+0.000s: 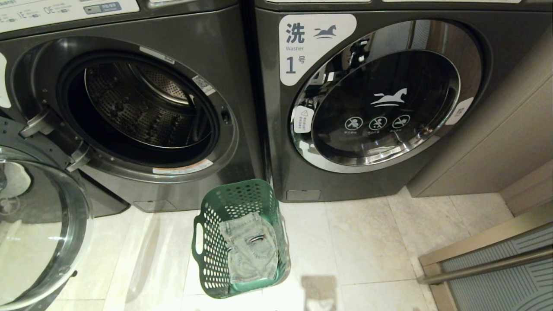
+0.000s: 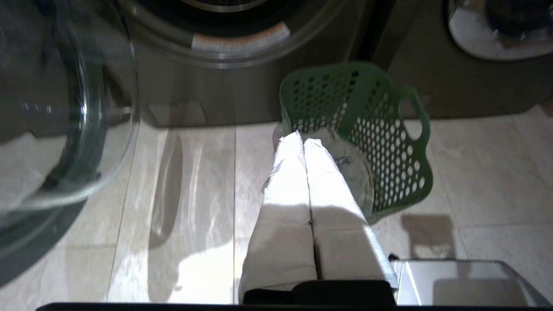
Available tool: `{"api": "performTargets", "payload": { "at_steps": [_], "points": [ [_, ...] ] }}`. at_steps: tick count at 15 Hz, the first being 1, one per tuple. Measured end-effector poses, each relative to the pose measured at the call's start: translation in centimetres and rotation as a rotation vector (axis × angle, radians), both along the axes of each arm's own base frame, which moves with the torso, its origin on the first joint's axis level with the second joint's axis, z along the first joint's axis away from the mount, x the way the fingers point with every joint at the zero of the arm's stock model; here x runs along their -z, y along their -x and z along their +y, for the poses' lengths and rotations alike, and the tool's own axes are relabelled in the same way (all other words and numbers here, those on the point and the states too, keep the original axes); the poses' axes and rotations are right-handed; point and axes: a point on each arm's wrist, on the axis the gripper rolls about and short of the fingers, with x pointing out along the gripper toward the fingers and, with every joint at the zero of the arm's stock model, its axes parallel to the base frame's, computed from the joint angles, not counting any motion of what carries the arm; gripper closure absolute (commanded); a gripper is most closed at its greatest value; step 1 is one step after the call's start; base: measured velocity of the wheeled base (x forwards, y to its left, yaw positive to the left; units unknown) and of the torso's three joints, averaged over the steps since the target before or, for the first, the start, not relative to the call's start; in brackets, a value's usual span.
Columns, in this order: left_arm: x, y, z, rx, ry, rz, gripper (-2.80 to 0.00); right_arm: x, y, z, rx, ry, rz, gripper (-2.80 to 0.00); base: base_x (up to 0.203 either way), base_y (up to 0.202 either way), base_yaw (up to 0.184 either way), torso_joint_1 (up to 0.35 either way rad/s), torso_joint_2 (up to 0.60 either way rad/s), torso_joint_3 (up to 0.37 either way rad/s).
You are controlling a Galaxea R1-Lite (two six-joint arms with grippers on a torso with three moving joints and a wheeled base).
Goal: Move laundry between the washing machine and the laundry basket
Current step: Close the washing machine door with the left hand
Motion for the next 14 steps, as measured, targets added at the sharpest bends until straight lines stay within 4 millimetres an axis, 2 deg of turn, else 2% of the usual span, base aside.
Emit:
{"api": "performTargets", "payload": {
  "at_steps": [2,5,7,8,10,12,14],
  "points": [
    [-3.1,1.1,0.0,-0.001,-0.021,-0.097,0.0,0.0,0.0,0.0,0.001,0.0,0.0,0.0,0.0,0.0,0.0,0.0,0.0,0.0],
    [-10.3,3.1,0.2,-0.107,-0.047,-0.229,0.0,0.0,0.0,0.0,0.001,-0.002,0.0,0.0,0.0,0.0,0.0,0.0,0.0,0.0],
    [-15.7,2.7,0.5,-0.228,-0.043,-0.25,0.0,0.0,0.0,0.0,0.001,-0.006,-0.001,0.0,0.0,0.0,0.0,0.0,0.0,0.0],
    [-18.4,1.8,0.6,-0.284,-0.027,-0.244,0.0,0.0,0.0,0.0,0.002,-0.015,-0.001,0.0,0.0,0.0,0.0,0.0,0.0,0.0],
    [-22.2,-1.6,0.8,-0.365,0.027,-0.19,0.0,-0.1,0.0,0.0,0.004,-0.037,-0.001,0.0,0.0,0.0,0.0,0.0,0.0,0.0],
    [-24.3,-6.6,1.0,-0.434,0.094,-0.108,0.0,-0.1,0.0,0.0,0.005,-0.059,-0.001,0.0,0.0,0.0,0.0,0.0,0.0,0.0],
    [-25.6,-11.0,2.4,-0.541,0.15,-0.053,0.0,-0.1,0.0,0.0,0.02,-0.064,-0.004,0.0,0.0,0.0,0.0,0.0,0.0,0.0]
  ]
}}
